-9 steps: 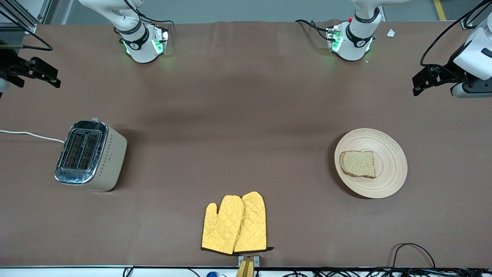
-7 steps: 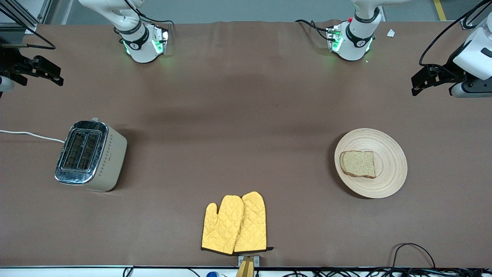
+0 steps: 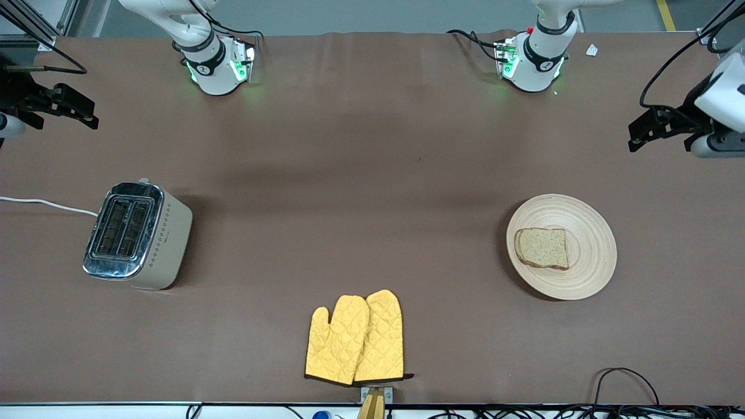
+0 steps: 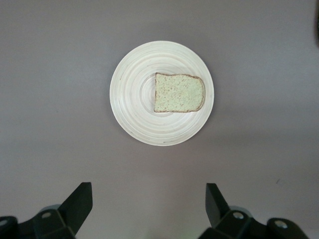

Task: Move plate and put bread in toaster
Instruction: 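Move the left gripper down toward the rim of the wooden plate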

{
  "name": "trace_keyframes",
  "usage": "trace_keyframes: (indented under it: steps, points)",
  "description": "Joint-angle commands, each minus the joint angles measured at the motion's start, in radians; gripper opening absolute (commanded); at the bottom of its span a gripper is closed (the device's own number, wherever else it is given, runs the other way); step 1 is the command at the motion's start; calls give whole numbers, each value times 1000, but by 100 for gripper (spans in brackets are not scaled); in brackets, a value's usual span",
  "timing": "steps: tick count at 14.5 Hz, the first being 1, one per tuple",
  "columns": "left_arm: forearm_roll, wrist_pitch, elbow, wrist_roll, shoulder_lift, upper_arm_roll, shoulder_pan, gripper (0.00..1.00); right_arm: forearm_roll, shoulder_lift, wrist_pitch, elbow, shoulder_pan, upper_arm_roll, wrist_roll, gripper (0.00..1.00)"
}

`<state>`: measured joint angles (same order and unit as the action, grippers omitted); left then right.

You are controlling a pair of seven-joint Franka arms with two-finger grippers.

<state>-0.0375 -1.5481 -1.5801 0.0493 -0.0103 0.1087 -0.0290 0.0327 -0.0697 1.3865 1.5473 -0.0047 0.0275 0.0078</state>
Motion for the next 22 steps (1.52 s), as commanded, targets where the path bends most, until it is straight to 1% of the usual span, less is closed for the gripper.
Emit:
trace_keyframes:
  steps: [1,2,4,7,11,13,17,18,20,22]
  points:
    - [22,-41,32,-29,75,-3,-66,100,10,2,-14,-15,5,-5,0,100]
    - [50,-79,25,-31,94,-3,-101,100,10,2,-14,-15,3,-5,-2,100]
    - [146,-141,-3,-55,137,-3,-179,100,10,2,-15,-16,2,-6,-3,100]
    - [205,-251,-55,-192,200,-3,-256,100,10,2,-14,-15,2,-6,-3,100]
    - [387,-294,-63,-402,338,-3,-363,100,9,2,-11,-16,2,-6,-3,100]
    - [426,-331,-57,-536,413,-3,-391,100,9,2,-12,-16,3,-6,-3,100]
    - [502,-356,-55,-669,524,-3,-446,100,9,2,-15,-15,2,-6,-3,100]
    - [528,-360,-54,-695,549,-3,-454,100,7,2,-20,-16,2,-6,-6,100]
    - [541,-369,-49,-707,598,-1,-479,100,7,1,-53,-12,2,-8,-54,100]
    - [565,-369,-49,-707,624,-3,-482,98,7,1,-49,-13,2,-8,-57,100]
